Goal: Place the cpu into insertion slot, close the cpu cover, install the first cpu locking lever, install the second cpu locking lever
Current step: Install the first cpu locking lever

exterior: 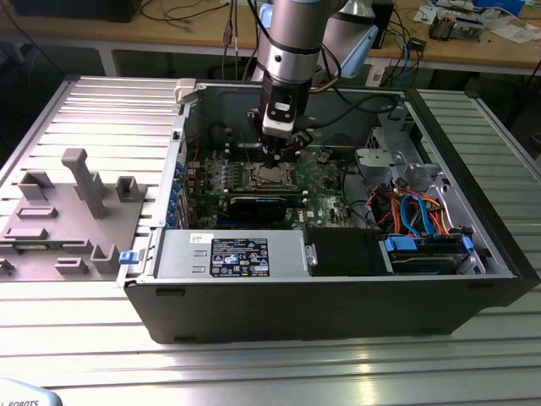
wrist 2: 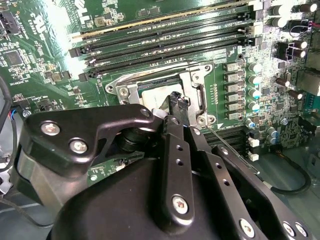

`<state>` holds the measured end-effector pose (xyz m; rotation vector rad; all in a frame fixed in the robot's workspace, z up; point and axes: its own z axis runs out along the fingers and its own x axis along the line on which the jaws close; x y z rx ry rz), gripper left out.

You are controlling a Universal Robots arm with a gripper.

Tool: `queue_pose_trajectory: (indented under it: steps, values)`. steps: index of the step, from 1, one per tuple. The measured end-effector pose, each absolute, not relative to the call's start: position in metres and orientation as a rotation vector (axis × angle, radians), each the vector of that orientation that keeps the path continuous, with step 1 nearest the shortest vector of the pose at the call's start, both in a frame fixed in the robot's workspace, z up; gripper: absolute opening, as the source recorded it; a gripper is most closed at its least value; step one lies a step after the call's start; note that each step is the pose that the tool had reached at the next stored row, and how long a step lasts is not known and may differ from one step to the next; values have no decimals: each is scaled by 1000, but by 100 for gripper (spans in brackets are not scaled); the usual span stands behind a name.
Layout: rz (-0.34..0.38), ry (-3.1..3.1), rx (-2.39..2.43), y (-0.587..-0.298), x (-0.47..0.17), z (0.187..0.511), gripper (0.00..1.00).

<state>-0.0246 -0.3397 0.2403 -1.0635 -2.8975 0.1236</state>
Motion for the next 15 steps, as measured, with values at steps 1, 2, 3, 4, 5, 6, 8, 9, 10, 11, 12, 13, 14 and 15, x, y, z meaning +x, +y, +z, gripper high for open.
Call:
queue_pose_trajectory:
  steps: [1,2,3,4,5,6,8,9,10,11,12,13,14,15]
  values:
    - [124,-2898,-1062,-340,-25,240,11]
    - [124,-2899,-1060,-340,-25,240,11]
    - [124,-2899,-1058,-340,-25,240,11]
    - [124,-2900,-1057,-340,-25,240,11]
    - [124,-2901,-1056,-340,-25,240,11]
    - [124,-2901,-1054,-340,-25,240,11]
    - [124,-2903,-1050,-340,-25,240,11]
    - [124,-2903,-1049,-340,-25,240,11]
    - [124,-2904,-1047,-340,-25,240,11]
    - [124,-2904,-1046,-340,-25,240,11]
    - [124,-2905,-1044,-340,-25,240,11]
    - [124,-2905,-1043,-340,-25,240,11]
    - [124,-2906,-1042,-340,-25,240,11]
    - [124,-2907,-1040,-340,-25,240,11]
